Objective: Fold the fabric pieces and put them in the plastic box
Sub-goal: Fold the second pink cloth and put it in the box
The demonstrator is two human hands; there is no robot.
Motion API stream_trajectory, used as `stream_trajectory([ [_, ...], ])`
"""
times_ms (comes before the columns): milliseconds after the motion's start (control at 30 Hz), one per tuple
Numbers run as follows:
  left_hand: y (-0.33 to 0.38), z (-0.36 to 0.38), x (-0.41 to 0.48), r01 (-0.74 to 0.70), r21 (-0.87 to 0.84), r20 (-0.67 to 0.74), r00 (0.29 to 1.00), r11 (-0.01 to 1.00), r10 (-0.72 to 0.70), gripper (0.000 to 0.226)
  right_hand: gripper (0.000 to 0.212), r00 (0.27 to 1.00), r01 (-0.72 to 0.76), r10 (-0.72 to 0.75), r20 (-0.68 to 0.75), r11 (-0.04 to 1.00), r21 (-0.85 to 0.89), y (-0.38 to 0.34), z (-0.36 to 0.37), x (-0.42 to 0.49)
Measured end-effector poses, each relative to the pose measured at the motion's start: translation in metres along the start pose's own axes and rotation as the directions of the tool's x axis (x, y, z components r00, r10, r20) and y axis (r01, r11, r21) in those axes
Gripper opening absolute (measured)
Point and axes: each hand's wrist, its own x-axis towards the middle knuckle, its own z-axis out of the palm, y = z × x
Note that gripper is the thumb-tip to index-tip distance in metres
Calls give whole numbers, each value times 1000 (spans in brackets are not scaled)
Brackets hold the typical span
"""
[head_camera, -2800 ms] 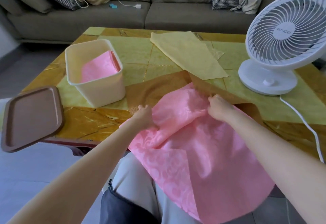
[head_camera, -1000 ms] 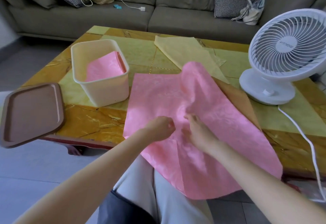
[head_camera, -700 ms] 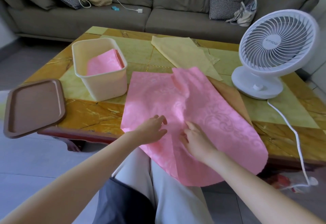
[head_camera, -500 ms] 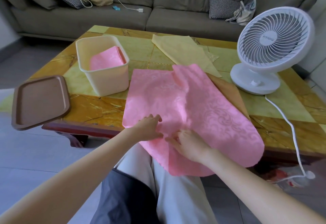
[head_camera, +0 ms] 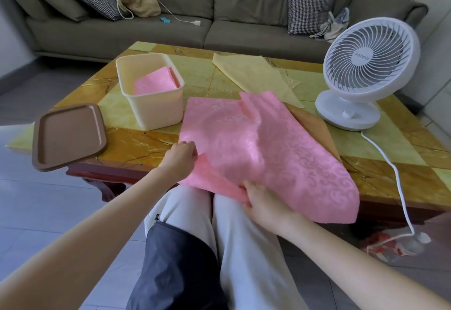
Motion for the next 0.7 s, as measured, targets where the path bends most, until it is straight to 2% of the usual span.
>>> stream_trajectory([
  [67,3,-1,-7,-42,92,-84,995,995,50,21,34,995,-72,72,-64,997,1,9,-4,4],
  [100,8,-1,-11,-91,50,-129,987,995,97,21,34,993,-89,88,-80,996,-8,12,-5,5],
  [167,22,-3,-22,-238,-157,-134,967,959,218,21,35,991,-61,56,-125,997,-38,15,-5,7],
  [233,41,-2,-34,-347,-281,9,932,895,364,34,36,979,21,-31,-200,998,-51,12,-4,7],
  [300,54,5,-40,-372,-222,197,888,901,415,50,37,961,92,-102,-256,994,-52,9,-2,6],
  [367,57,11,-42,-357,-118,266,888,927,376,41,36,950,117,-132,-283,991,-70,11,-1,4],
  [467,53,6,-40,-304,-69,227,923,950,311,6,31,949,76,-104,-296,992,-104,28,-4,-8],
  [600,38,-7,-40,-252,-39,175,951,967,255,8,25,947,-76,27,-320,987,-142,60,-13,-27],
  [700,20,-12,-38,-149,-26,87,985,988,151,8,18,912,-229,152,-381,959,-168,76,-24,-34],
])
